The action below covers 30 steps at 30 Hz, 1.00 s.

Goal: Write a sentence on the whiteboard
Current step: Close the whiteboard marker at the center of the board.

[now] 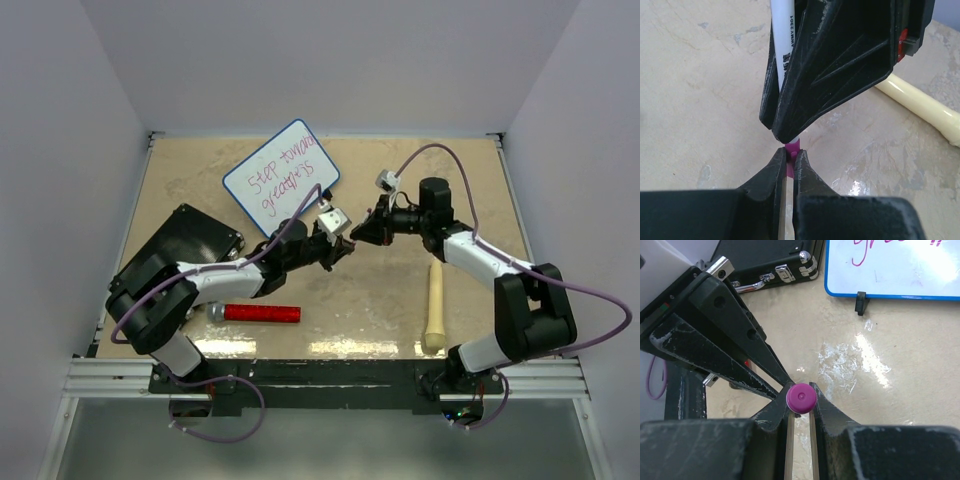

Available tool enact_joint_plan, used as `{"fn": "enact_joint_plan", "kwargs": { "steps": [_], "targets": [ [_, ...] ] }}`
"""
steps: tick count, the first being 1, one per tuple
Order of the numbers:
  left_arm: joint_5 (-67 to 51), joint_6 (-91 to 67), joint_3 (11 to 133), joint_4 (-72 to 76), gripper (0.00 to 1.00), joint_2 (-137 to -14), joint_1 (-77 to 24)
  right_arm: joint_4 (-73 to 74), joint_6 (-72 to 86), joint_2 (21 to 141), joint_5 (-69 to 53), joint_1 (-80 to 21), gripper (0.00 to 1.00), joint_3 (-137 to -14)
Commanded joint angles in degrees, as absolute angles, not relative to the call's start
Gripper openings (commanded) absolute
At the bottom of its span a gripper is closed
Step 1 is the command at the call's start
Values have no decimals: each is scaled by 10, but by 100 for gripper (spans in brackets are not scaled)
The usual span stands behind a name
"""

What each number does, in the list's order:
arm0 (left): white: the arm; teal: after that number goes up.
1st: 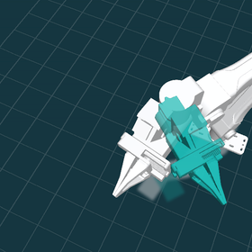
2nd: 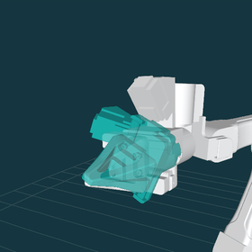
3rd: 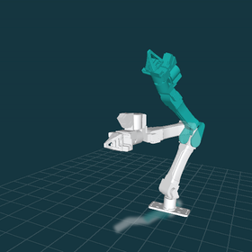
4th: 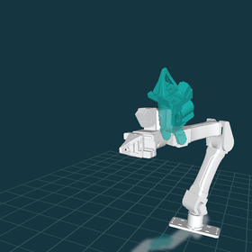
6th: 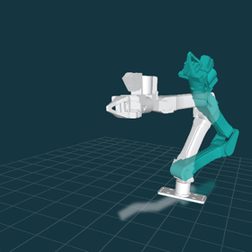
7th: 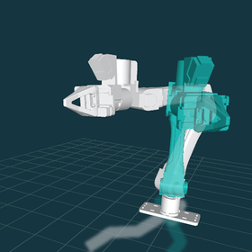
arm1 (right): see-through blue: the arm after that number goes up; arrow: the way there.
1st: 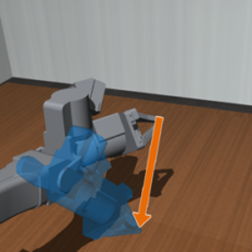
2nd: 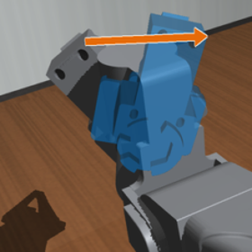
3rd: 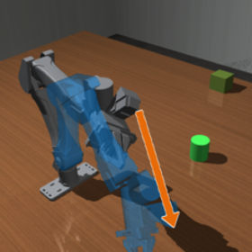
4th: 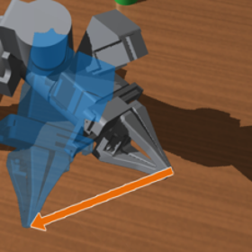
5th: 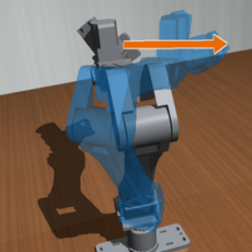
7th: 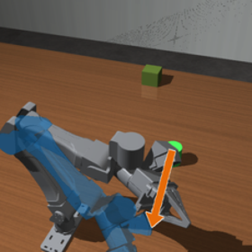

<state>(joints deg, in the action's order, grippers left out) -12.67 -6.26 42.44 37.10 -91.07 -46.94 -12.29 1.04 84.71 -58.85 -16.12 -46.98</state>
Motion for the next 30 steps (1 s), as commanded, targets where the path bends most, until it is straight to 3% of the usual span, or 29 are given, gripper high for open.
{"fn": "enact_joint_plan", "kwargs": {
  "steps": [1,7,18,25,26,30],
  "targets": [
    [-173,-3,553,604,0,-861,-478,-25,3,888,-620,-215,0,-452],
    [-230,4,549,611,0,-836,-432,-16,-18,903,-606,-231,0,-456],
    [-285,8,664,580,0,-866,-419,15,-37,940,-592,-251,0,-475],
    [-302,-46,512,619,0,-860,-419,78,-95,908,-579,-227,1,-511],
    [-314,-68,491,625,0,-860,-420,81,-99,895,-581,-214,14,-513],
    [-326,-136,391,637,0,-867,-427,112,-130,866,-604,-182,40,-528]
  ]
}}
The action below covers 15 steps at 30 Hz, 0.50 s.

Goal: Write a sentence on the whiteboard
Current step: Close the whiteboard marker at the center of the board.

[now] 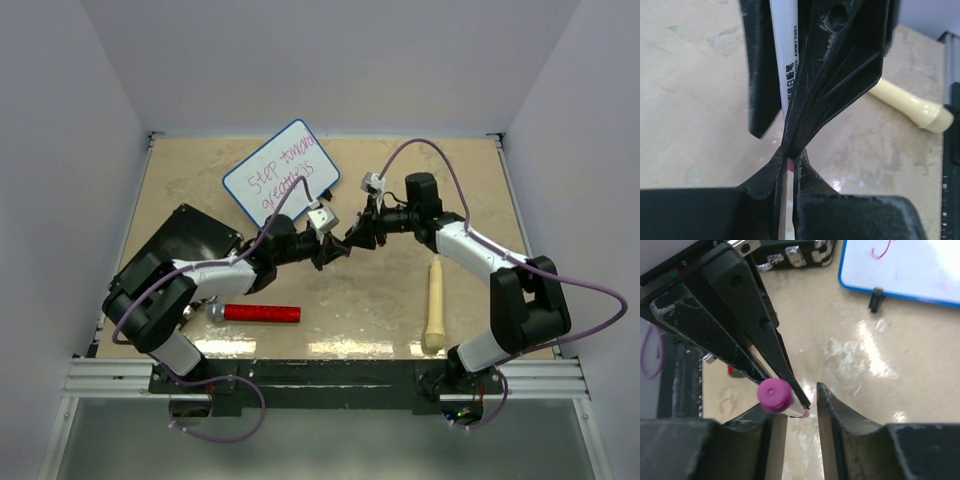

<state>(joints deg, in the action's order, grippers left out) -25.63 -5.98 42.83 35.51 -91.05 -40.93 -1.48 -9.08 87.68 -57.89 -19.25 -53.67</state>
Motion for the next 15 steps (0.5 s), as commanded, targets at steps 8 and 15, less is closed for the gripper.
{"fn": "enact_joint_plan", "kwargs": {
  "steps": [8,15],
  "targets": [
    [-326,-205,354,447,0,-882,-430,163,-186,789,-631,-119,88,-554],
    [-308,-213,418,267,0,-939,-427,181,-198,733,-621,-65,91,-562]
  ]
}}
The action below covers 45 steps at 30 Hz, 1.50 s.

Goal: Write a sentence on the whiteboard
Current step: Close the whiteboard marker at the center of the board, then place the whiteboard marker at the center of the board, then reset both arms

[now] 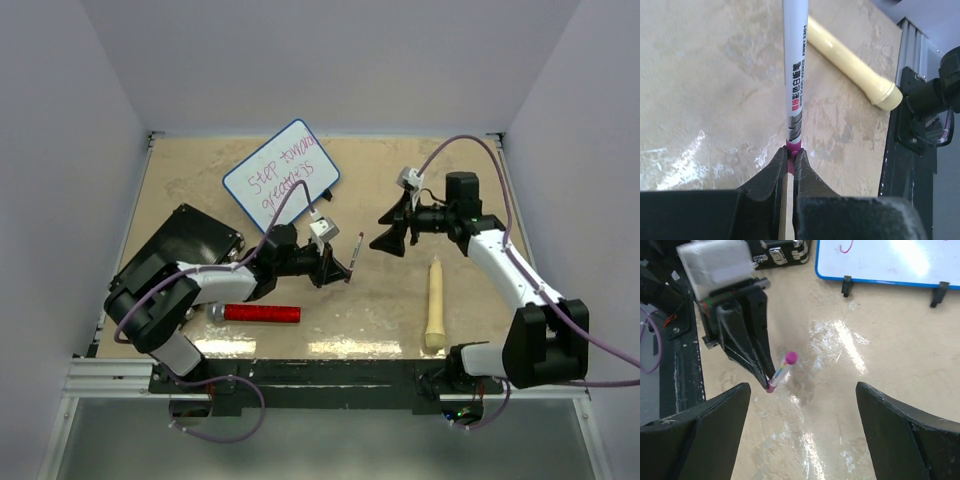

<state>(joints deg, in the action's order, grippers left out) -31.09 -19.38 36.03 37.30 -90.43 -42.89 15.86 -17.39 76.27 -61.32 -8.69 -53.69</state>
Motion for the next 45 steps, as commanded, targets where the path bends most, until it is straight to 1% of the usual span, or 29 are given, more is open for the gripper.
{"fn": "enact_joint_plan", "kwargs": {
  "steps": [1,6,7,9,10,12,13,15,18,20,21,22,24,25,28,30,31,32,36,40,43,44,45],
  "targets": [
    [-306,-214,444,228,0,-965,-427,183,-200,727,-614,-61,92,-562],
    [-236,-214,521,106,1,-1012,-427,179,-203,679,-587,-47,93,-548],
    [-226,-211,539,76,14,-1014,-427,178,-203,674,-582,-46,93,-547],
    [-197,-205,556,55,29,-1011,-427,178,-202,663,-575,-42,93,-543],
    [-186,-201,561,37,44,-1004,-427,179,-202,661,-569,-40,93,-543],
    [-161,-194,566,30,52,-992,-427,181,-205,651,-561,-37,93,-543],
    [-152,-192,567,26,58,-974,-427,182,-207,647,-555,-36,93,-543],
    [-138,-185,565,25,65,-950,-427,183,-210,632,-536,-33,94,-541],
    [-106,-173,543,44,70,-872,-425,177,-211,602,-492,-26,96,-539],
    [-66,-157,524,69,72,-789,-425,164,-181,583,-454,-22,98,-531],
    [-49,-156,502,78,82,-759,-420,141,-164,574,-413,-21,99,-528],
    [-37,-156,490,101,88,-697,-417,135,-150,559,-383,-20,99,-528],
    [-30,-172,447,131,100,-636,-388,137,-132,549,-342,-18,99,-540],
    [-34,-183,435,157,100,-582,-375,138,-128,541,-333,-18,99,-546],
    [-76,-198,424,146,100,-511,-322,138,-105,526,-296,-16,99,-567],
    [-57,-167,452,105,100,-492,-315,134,-78,510,-265,-16,99,-584],
    [-45,-154,460,60,100,-483,-315,134,-69,507,-230,-16,98,-590],
    [-16,-127,469,40,100,-479,-314,133,-59,505,-217,-16,99,-602],
    [28,-77,486,-26,100,-454,-314,135,-36,508,-189,-16,99,-620],
    [26,-40,483,-56,100,-425,-314,94,-23,483,-193,-15,98,-583],
    [73,14,466,-78,100,-402,-314,54,-16,454,-201,-12,99,-527],
    [109,19,456,-81,100,-393,-314,46,-7,447,-204,-8,99,-499],
    [124,24,432,-78,100,-384,-314,31,-4,442,-205,-4,99,-486]
  ]
}}
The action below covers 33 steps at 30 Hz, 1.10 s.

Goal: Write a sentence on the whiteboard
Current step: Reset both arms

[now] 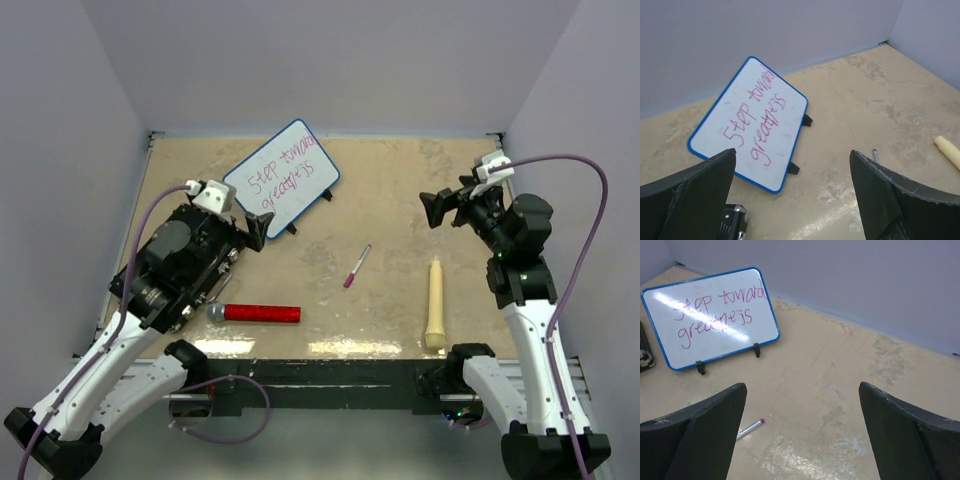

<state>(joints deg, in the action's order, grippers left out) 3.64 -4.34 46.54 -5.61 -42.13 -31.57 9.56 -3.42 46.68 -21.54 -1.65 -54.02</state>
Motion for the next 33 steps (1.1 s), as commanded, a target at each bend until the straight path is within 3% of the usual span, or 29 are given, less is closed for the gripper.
{"fn": "enact_joint_plan", "kwargs": {
  "steps": [1,5,13,33],
  "targets": [
    [137,25,416,-71,100,-361,-314,29,-4,438,-200,-1,98,-479],
    [140,17,372,-58,100,-306,-312,43,23,439,-193,24,99,-480],
    [73,4,353,-40,100,-270,-283,113,-105,455,-358,56,99,-498],
    [17,-18,337,-25,99,-275,-231,116,-40,505,-351,62,99,-528]
  ]
}}
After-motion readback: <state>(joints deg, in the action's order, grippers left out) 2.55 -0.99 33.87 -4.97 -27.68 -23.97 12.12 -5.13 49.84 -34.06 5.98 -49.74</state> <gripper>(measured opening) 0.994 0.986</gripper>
